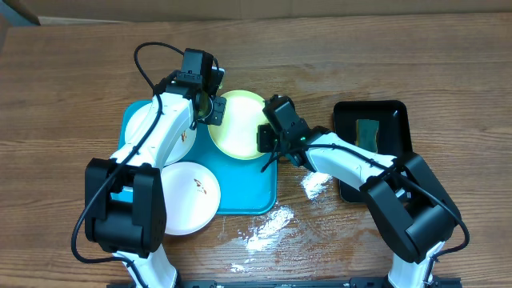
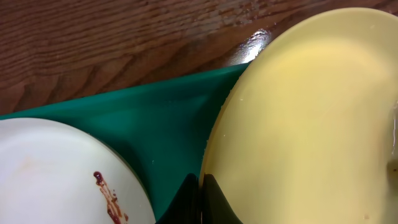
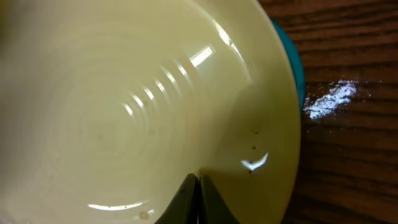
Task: Clean dirty plates on tray and stack at the side
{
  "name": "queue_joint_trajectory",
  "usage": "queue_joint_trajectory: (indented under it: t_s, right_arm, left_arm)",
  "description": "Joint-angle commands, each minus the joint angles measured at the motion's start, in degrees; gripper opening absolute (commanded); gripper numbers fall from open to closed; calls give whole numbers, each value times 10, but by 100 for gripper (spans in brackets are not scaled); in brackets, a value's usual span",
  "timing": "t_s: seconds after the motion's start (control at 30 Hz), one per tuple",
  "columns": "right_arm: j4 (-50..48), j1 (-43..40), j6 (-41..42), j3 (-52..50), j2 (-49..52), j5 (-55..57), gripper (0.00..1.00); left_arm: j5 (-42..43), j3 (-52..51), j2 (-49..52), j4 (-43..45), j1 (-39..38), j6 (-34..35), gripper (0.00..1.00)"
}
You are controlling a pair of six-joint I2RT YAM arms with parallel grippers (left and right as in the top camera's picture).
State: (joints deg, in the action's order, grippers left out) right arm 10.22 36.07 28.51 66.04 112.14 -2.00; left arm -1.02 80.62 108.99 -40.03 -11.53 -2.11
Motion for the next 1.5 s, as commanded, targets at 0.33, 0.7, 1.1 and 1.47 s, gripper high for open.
queue_joint_trajectory:
  t_s: [0.33, 0.7, 1.1, 1.47]
  right_arm:
    - [-10, -2, 24, 7, 22, 11, 4]
    - [85, -37, 28, 53, -81, -58, 6]
    - [362, -111, 28, 68, -163, 7, 10]
    - [505, -277, 10, 65, -161, 20, 4]
  left_arm:
    - [19, 9, -8, 0, -7, -11, 4]
    - [19, 9, -8, -3, -7, -11, 4]
    - [43, 9, -24, -24, 19, -5, 4]
    - [138, 9, -56, -28, 56, -3, 4]
